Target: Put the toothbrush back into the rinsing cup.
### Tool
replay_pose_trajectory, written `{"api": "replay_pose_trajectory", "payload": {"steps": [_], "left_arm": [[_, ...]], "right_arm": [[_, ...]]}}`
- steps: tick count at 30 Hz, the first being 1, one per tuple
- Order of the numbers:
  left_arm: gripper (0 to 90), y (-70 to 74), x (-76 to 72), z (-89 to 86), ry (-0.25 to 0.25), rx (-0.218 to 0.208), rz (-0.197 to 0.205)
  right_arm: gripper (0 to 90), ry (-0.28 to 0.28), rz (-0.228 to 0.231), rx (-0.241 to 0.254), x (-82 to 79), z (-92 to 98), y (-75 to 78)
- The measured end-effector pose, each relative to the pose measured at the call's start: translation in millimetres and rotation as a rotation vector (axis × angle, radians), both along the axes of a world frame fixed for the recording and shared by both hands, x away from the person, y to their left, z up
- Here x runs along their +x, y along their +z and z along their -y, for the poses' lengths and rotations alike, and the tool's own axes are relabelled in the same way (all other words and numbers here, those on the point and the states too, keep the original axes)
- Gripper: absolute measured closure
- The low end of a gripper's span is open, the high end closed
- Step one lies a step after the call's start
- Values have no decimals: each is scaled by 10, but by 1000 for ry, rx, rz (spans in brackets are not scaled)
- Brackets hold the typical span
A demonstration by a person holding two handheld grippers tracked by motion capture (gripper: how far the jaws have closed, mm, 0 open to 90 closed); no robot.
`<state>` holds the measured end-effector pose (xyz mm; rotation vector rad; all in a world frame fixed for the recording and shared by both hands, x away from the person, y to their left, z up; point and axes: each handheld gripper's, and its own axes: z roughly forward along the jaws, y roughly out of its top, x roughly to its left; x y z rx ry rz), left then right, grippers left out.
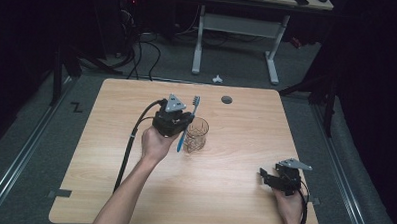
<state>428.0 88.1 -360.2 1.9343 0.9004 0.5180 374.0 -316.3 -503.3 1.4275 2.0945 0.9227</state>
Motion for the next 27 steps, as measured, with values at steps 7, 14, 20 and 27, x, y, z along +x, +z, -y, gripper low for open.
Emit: {"api": "replay_pose_trajectory", "payload": {"steps": [7, 14, 20, 27], "left_arm": [[807, -58, 37, 20, 4, -25, 16], [807, -74, 52, 21, 6, -52, 37], [807, -79, 82, 39, 10, -74, 49], [807, -63, 114, 84, 12, -88, 76]], "right_arm": [[309, 6, 2, -13, -2, -15, -1], [309, 8, 4, -20, -5, -21, -2], [309, 7, 3, -20, -6, -24, -2], [309, 7, 3, -21, -7, -24, -2]]}}
